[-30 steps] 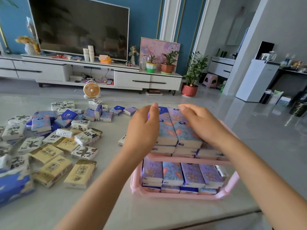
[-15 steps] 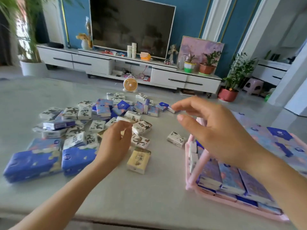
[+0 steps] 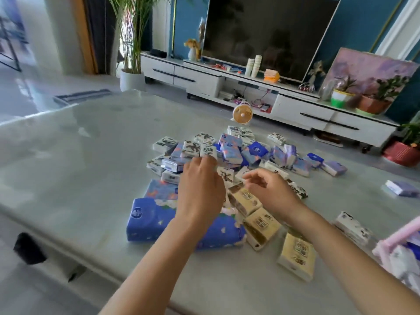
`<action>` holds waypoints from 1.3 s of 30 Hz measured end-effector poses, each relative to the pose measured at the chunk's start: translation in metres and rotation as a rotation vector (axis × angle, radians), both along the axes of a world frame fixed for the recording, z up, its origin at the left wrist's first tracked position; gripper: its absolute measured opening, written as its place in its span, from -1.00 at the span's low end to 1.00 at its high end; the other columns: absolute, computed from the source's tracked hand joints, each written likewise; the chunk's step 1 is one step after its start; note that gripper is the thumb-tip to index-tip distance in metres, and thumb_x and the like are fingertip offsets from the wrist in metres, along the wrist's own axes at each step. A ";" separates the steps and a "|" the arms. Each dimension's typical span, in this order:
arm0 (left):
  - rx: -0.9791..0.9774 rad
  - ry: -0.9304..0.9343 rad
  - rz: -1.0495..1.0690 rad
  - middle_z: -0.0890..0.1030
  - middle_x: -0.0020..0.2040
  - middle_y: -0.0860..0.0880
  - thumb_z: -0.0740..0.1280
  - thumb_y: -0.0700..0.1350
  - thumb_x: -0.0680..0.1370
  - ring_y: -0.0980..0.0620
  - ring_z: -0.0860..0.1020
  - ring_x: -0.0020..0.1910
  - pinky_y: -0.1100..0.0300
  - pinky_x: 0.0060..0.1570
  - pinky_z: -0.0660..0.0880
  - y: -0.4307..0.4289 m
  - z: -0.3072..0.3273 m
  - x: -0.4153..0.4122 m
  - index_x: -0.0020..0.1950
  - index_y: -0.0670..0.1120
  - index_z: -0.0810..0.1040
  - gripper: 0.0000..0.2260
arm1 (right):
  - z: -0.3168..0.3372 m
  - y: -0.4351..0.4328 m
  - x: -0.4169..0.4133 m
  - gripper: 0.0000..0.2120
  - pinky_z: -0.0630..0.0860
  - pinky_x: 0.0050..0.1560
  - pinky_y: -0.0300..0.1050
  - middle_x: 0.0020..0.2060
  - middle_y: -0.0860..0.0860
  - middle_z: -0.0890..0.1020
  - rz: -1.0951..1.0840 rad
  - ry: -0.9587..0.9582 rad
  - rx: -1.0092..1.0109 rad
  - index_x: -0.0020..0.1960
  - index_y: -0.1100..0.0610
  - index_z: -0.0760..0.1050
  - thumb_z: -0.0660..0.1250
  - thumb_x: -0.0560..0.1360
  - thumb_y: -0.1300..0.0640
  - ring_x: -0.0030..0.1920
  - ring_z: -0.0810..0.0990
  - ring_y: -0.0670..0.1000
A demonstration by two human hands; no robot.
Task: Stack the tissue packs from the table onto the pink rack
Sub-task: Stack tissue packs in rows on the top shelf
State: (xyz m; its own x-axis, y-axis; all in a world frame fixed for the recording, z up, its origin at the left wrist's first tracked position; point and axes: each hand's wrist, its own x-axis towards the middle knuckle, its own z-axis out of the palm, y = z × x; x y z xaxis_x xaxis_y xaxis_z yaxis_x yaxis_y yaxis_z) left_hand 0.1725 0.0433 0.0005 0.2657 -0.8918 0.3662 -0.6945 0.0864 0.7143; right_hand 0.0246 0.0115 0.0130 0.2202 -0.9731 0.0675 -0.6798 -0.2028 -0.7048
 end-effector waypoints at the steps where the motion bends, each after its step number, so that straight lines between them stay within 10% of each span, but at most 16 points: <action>1: 0.024 -0.026 0.029 0.47 0.22 -0.10 0.18 -0.25 0.53 -0.06 0.36 0.20 0.13 0.12 0.30 -0.004 -0.001 0.010 0.25 -0.12 0.45 -0.70 | -0.004 -0.008 0.007 -0.83 0.49 0.08 -0.12 -0.03 -0.04 0.57 -0.015 -0.016 -0.003 0.11 0.08 0.50 0.22 0.54 0.17 0.05 0.53 -0.04; 12: 0.299 -0.130 0.099 0.34 0.39 -0.12 0.27 0.23 0.47 -0.11 0.24 0.40 0.01 0.37 0.18 -0.052 -0.037 0.086 0.45 -0.08 0.22 -0.34 | -0.038 -0.121 0.064 -0.48 0.44 0.17 0.08 0.24 0.18 0.41 -0.337 0.337 -0.156 0.35 0.12 0.24 0.26 0.49 -0.09 0.24 0.40 0.19; 19: 0.322 -0.109 0.085 0.35 0.38 -0.13 0.26 0.16 0.51 -0.14 0.28 0.36 0.00 0.28 0.24 -0.066 -0.040 0.082 0.43 -0.09 0.23 -0.41 | -0.050 -0.141 0.071 -0.39 0.44 0.16 0.06 0.23 0.19 0.42 -0.416 0.567 -0.101 0.39 0.14 0.18 0.29 0.46 -0.09 0.22 0.41 0.20; 25: 0.262 -0.053 0.185 0.38 0.27 -0.17 0.35 0.06 0.47 -0.18 0.32 0.28 0.01 0.20 0.28 -0.064 -0.031 0.073 0.34 -0.13 0.34 -0.49 | -0.038 -0.118 0.057 -0.48 0.47 0.09 0.02 0.16 0.15 0.50 -0.385 0.285 -0.331 0.24 0.18 0.34 0.38 0.37 0.00 0.16 0.45 0.16; 39: -0.612 0.218 0.087 0.34 0.01 0.11 0.40 0.07 0.33 0.03 0.44 -0.04 0.47 -0.03 0.30 0.051 0.034 -0.043 0.23 -0.01 0.35 -0.48 | 0.041 0.065 -0.020 -0.56 0.41 0.00 -0.30 0.04 -0.05 0.53 -0.284 -0.230 -0.679 0.19 0.03 0.45 0.38 0.37 -0.09 0.06 0.49 -0.05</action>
